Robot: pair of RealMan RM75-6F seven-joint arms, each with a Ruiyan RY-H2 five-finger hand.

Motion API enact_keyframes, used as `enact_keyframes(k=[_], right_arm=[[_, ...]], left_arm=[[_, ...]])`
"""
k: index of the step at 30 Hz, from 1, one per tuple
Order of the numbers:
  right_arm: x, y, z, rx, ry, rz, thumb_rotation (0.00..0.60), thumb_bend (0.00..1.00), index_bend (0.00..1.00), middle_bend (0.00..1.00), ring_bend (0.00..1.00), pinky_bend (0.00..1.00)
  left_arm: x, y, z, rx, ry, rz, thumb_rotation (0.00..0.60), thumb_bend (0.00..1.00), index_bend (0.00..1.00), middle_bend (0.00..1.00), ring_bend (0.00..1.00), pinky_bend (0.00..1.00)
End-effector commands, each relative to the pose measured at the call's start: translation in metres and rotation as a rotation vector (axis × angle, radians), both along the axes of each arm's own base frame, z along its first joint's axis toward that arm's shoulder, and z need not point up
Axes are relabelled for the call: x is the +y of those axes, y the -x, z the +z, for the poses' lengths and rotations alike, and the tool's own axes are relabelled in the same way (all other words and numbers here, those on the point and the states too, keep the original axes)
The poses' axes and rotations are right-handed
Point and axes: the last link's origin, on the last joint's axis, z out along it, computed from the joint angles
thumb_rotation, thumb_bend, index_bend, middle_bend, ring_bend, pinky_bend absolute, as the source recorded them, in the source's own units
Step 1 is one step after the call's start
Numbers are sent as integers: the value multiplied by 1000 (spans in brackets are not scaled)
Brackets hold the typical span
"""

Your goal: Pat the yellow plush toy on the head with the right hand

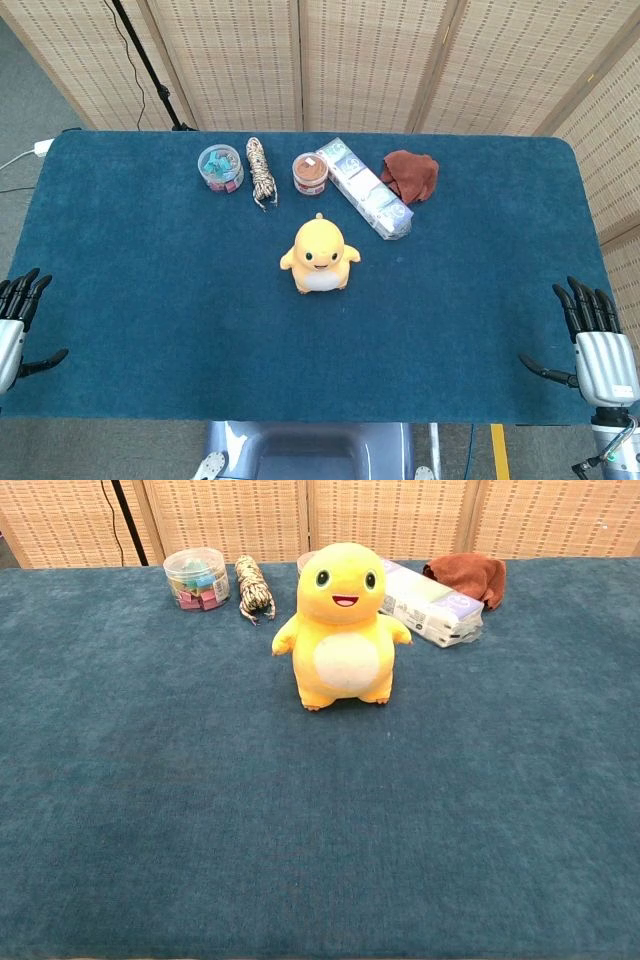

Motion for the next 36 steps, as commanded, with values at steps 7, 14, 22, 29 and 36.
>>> enact_keyframes(k=[7,14,22,29,36], right_arm=[[-1,2,-4,8,-17,-12,424,0,0,0,0,0],[-6,-3,-6,12,-22,16,552,0,0,0,0,0],[-52,-20,-11,-14,-105,57,554,0,0,0,0,0],[-95,-48,-17,-83,-183,81,402,0,0,0,0,0],[-139,-86,-19,-127,-188,103,245,0,0,0,0,0]], left_arm=[[1,0,0,1,4,4,600,0,0,0,0,0],[0,-1,0,-4,8,2,600,0,0,0,0,0],[0,-2,5,-21,-10,9,600,0,0,0,0,0],[0,0,8,-24,-29,21,600,0,0,0,0,0],[0,1,8,-28,-34,23,600,0,0,0,0,0]])
